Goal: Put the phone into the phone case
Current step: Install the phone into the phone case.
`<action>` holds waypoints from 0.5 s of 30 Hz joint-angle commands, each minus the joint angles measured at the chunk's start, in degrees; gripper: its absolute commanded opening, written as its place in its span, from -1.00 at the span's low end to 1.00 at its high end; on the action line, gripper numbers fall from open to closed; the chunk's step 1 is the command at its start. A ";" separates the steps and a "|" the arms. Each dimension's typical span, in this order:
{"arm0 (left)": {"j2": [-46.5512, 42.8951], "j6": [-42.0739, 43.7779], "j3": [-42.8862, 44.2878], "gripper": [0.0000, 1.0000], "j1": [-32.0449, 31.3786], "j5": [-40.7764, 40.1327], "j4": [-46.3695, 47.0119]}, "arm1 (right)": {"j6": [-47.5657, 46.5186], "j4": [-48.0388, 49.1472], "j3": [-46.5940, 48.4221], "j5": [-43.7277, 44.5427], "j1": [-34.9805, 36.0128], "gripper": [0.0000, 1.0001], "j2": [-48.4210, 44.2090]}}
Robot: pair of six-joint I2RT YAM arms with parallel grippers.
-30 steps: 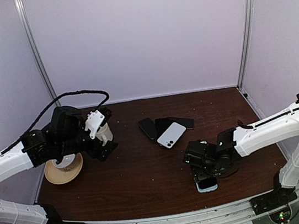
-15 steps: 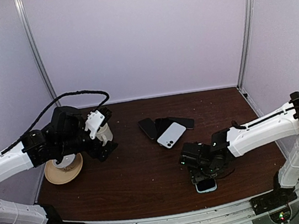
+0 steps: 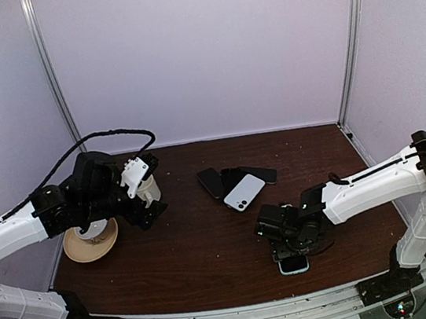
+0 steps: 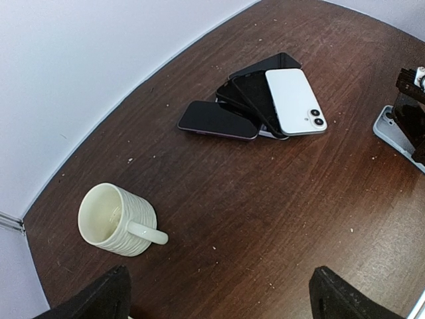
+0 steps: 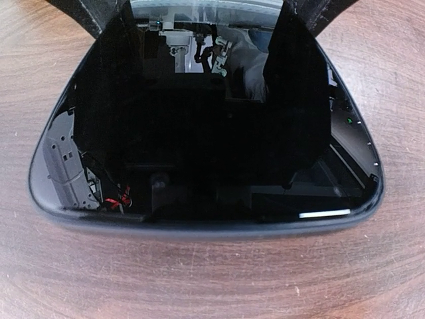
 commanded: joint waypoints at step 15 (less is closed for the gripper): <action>-0.04 0.46 -0.18 0.95 0.79 0.44 2.70 | 1.44 2.27 -0.34 -4.29 0.65 0.01 2.65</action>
